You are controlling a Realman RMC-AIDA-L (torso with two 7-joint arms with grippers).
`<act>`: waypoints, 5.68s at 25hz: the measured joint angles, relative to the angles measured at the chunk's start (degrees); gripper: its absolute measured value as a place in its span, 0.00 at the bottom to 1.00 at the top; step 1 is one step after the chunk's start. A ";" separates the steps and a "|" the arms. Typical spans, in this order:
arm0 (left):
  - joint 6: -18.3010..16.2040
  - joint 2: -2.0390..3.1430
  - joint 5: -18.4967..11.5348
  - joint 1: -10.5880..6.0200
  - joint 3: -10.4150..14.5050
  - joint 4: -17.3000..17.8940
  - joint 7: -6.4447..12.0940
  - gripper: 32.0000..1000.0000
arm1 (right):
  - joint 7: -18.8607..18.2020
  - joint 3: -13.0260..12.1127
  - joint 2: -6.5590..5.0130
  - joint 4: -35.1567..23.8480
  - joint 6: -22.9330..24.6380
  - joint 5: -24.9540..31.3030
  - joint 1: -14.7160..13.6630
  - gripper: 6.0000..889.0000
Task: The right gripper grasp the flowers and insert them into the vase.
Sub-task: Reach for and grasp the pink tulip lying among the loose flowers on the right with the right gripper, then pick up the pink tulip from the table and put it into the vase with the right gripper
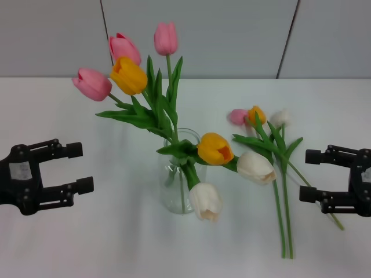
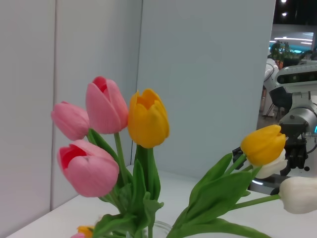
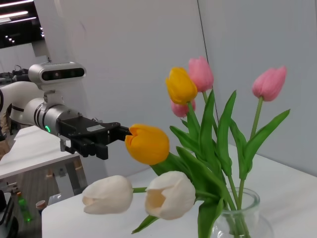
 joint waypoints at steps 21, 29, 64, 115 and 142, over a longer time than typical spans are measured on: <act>0.00 -0.37 0.00 0.50 -0.04 -0.13 0.92 0.79 | -0.04 0.00 0.00 0.00 0.94 0.07 -0.12 0.94; 0.00 -0.69 0.00 1.11 -0.08 -0.11 2.36 0.79 | 10.24 -0.75 -0.08 0.01 9.73 0.01 3.77 0.94; -4.31 -1.92 0.63 -0.18 1.59 -1.79 4.47 0.79 | 50.83 -15.16 1.02 20.46 52.18 -44.93 30.06 0.92; -4.39 -2.10 0.09 -0.09 0.82 -4.69 7.21 0.79 | 49.04 -15.64 1.67 29.65 66.47 -44.85 29.21 0.55; -4.39 -1.88 0.00 1.59 0.53 -4.69 7.39 0.79 | 35.55 -15.64 1.93 28.11 69.33 -33.03 24.91 0.02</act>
